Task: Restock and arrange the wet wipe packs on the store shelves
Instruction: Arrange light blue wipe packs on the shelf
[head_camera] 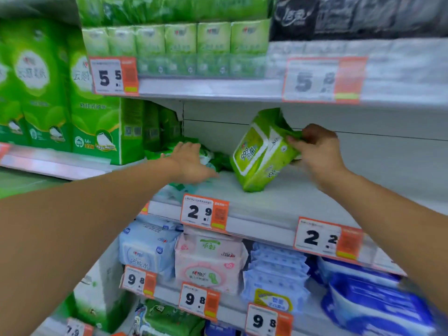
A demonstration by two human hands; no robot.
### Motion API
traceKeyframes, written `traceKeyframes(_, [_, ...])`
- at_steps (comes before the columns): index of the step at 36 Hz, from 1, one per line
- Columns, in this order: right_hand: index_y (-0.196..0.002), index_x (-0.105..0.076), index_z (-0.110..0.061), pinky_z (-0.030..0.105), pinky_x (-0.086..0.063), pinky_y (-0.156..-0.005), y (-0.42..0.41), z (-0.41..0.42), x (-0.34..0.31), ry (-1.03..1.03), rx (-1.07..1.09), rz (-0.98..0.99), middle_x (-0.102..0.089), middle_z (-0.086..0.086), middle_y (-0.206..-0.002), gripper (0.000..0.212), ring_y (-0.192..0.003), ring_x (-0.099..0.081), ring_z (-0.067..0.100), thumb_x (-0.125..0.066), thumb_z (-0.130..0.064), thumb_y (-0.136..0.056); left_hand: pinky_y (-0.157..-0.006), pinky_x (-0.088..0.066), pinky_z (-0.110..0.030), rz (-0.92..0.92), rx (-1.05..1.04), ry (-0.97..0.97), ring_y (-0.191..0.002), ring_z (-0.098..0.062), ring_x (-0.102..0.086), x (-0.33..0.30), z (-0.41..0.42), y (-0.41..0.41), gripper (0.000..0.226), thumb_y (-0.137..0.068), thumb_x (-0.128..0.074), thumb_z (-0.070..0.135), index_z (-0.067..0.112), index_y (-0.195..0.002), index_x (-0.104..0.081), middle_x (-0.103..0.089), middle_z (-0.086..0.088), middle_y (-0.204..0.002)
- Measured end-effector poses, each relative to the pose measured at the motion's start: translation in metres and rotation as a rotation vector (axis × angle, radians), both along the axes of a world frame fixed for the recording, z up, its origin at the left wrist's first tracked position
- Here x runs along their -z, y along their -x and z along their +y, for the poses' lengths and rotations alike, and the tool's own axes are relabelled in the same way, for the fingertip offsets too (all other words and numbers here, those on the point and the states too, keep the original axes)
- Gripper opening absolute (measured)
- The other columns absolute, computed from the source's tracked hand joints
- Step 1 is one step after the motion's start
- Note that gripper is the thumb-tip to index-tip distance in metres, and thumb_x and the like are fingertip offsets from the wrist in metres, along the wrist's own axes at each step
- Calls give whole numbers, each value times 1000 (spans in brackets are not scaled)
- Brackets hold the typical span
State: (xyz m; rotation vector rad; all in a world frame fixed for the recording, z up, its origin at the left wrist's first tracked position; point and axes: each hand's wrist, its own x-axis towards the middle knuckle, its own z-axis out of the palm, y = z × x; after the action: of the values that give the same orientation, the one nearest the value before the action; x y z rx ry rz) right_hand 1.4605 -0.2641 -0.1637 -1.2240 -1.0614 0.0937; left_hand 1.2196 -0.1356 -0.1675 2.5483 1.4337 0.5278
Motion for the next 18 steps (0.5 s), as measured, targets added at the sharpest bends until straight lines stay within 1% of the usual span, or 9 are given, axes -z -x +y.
traceKeyframes(2, [-80, -49, -15, 60, -59, -64, -10, -30, 5, -7, -124, 313, -57, 16, -86, 23, -78, -64, 29, -69, -9, -90, -98, -46, -37, -329, 43, 120, -122, -29, -53, -5, -19, -14, 98, -78, -68, 63, 10, -151, -30, -49, -13, -144])
traceKeyframes(3, [-83, -48, -14, 63, -57, -64, -14, -42, 10, -2, -157, 428, -60, 15, -89, 22, -81, -65, 30, -66, -9, -93, -97, -48, -37, -450, 53, 184, -118, -29, -57, -9, -32, -20, 101, -74, -67, 70, 11, -150, -33, -52, -11, -141])
traceKeyframes(6, [-94, -49, -14, 63, -57, -62, -22, -72, 23, -53, -296, 700, -66, 15, -97, 12, -81, -69, 30, -60, -9, -96, -111, -39, -44, -662, 112, 309, -131, -30, -50, -15, -64, -34, 112, -62, -64, 81, 13, -148, -40, -47, -7, -149])
traceKeyframes(8, [-100, -47, -11, 61, -58, -59, -19, -88, 23, -102, -333, 788, -68, 15, -100, 11, -85, -70, 30, -57, -7, -97, -103, -48, -47, -822, 184, 468, -124, -32, -58, -14, -81, -38, 115, -49, -75, 76, 14, -142, -46, -53, -13, -143])
traceKeyframes(9, [-98, -46, -11, 62, -57, -60, -16, -95, 22, -121, -339, 821, -67, 14, -100, 11, -87, -70, 30, -56, -6, -98, -93, -55, -41, -879, 220, 551, -114, -28, -65, -14, -91, -39, 105, -50, -81, 69, 14, -135, -52, -60, -11, -134])
traceKeyframes(12, [-97, -45, -11, 64, -54, -63, -6, -113, 17, -146, -356, 904, -66, 13, -103, 11, -93, -68, 31, -53, -4, -99, -82, -57, -30, -888, 346, 641, -93, -17, -70, -17, -121, -37, 45, -77, -81, 40, 15, -111, -64, -70, -4, -111])
traceKeyframes(14, [-105, -48, -10, 64, -55, -60, 1, -121, 17, -134, -379, 944, -66, 15, -108, 8, -96, -67, 33, -52, -5, -100, -83, -57, -32, -870, 326, 546, -101, -18, -67, -18, -134, -32, 61, -77, -82, 35, 12, -128, -56, -64, -2, -122])
traceKeyframes(16, [-127, -49, -5, 62, -57, -58, 9, -126, 16, -130, -389, 988, -63, 19, -123, 27, -103, -66, 36, -52, -8, -100, -88, -57, -38, -883, 259, 435, -108, -19, -62, -19, -149, -21, 79, -75, -83, 39, 11, -139, -47, -55, 0, -130])
traceKeyframes(18, [-138, -46, -4, 63, -57, -58, 22, -130, 15, -135, -397, 1033, -59, 18, -133, 38, -110, -64, 40, -51, -11, -101, -94, -54, -43, -882, 231, 399, -102, -15, -61, -13, -160, -8, 60, -74, -81, 49, 17, -120, -59, -61, 5, -113])
